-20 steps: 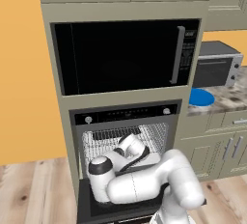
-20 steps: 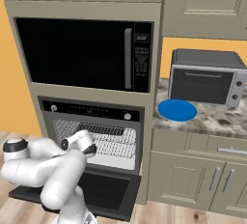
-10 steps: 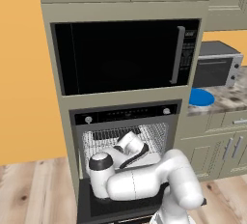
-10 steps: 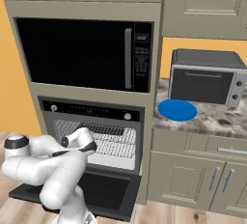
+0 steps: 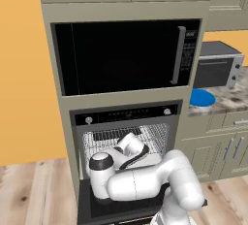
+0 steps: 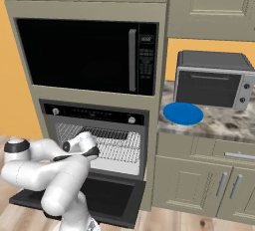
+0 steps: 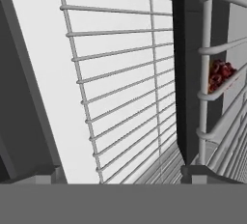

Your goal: Take the baked cake out of the oven and place it on the plate for cooling. Then close the oven door.

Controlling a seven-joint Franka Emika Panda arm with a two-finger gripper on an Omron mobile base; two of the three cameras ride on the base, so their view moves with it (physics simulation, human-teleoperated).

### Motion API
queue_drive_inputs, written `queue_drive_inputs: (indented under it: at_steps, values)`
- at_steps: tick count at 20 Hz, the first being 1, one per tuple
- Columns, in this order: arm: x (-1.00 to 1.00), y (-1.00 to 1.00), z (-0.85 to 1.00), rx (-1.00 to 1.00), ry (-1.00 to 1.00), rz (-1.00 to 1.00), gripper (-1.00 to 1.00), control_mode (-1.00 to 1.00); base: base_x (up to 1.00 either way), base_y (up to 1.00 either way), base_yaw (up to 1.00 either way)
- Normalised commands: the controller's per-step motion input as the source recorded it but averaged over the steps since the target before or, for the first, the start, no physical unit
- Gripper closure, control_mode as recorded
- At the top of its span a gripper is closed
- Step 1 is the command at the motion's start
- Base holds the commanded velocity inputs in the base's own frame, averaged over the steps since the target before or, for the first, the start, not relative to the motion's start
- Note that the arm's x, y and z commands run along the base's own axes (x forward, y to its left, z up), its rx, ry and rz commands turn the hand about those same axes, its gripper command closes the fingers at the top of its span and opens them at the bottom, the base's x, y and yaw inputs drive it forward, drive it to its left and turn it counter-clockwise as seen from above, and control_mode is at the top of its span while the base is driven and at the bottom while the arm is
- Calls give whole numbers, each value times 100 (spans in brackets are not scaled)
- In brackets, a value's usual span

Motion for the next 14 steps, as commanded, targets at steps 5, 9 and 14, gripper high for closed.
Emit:
queue_drive_inputs:
  at_steps: [5, 9, 14]
  values:
    - [12, 0, 0, 1, 0, 0, -100, -100, 0, 0, 0]
    - [0, -8, 0, 16, -3, -12, -100, -100, 0, 0, 0]
    - [0, 0, 0, 18, -6, -22, -100, -100, 0, 0, 0]
